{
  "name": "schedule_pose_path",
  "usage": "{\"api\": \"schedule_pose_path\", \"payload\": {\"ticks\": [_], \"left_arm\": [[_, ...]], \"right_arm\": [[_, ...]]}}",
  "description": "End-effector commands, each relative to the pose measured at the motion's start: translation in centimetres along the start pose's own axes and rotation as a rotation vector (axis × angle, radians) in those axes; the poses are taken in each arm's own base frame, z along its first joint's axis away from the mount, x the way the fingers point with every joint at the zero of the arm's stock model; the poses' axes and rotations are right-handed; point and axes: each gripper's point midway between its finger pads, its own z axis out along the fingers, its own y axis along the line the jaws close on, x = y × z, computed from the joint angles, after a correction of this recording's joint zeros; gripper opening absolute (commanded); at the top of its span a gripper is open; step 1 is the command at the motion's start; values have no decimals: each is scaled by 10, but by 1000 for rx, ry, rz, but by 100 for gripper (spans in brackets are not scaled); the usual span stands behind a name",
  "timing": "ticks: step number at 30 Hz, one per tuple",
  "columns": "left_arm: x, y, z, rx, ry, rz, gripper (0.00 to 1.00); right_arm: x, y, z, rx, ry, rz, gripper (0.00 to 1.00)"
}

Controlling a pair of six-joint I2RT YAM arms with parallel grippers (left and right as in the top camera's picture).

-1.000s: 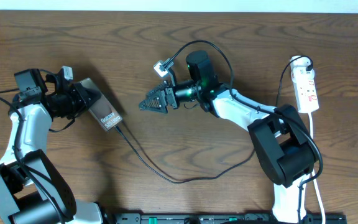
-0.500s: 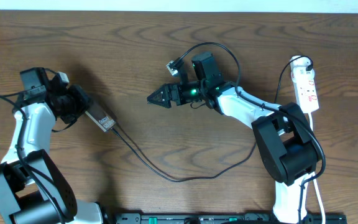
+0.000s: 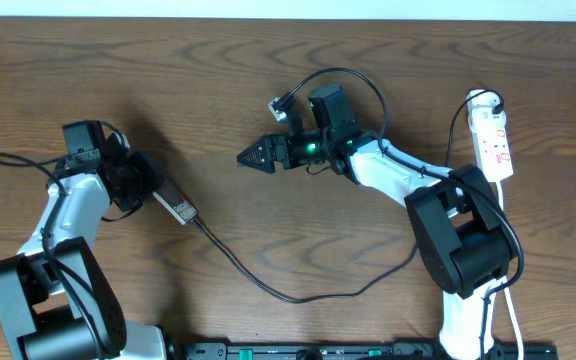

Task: Plug charger to phone and switch on socket
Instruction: 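Lower the phone flat onto the table with the left gripper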

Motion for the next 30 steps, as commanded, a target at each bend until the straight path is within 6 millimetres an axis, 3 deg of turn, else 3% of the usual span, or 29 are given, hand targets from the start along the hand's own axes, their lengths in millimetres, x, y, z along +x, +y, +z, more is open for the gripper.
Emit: {"api": "schedule_pose_path", "payload": {"ticks": [1,12,30], "left_arm": [[3,4,4,-10,2,-18,7],[18,23,12,-63,18,-32,7],[40,37,20,-85,61,-50,8]], "right_arm": [[-13,13,-7,-8,-28,-48,99],[-13,13,-7,-8,-28,-48,99],[-13,13,-7,-8,-28,-48,99]]}}
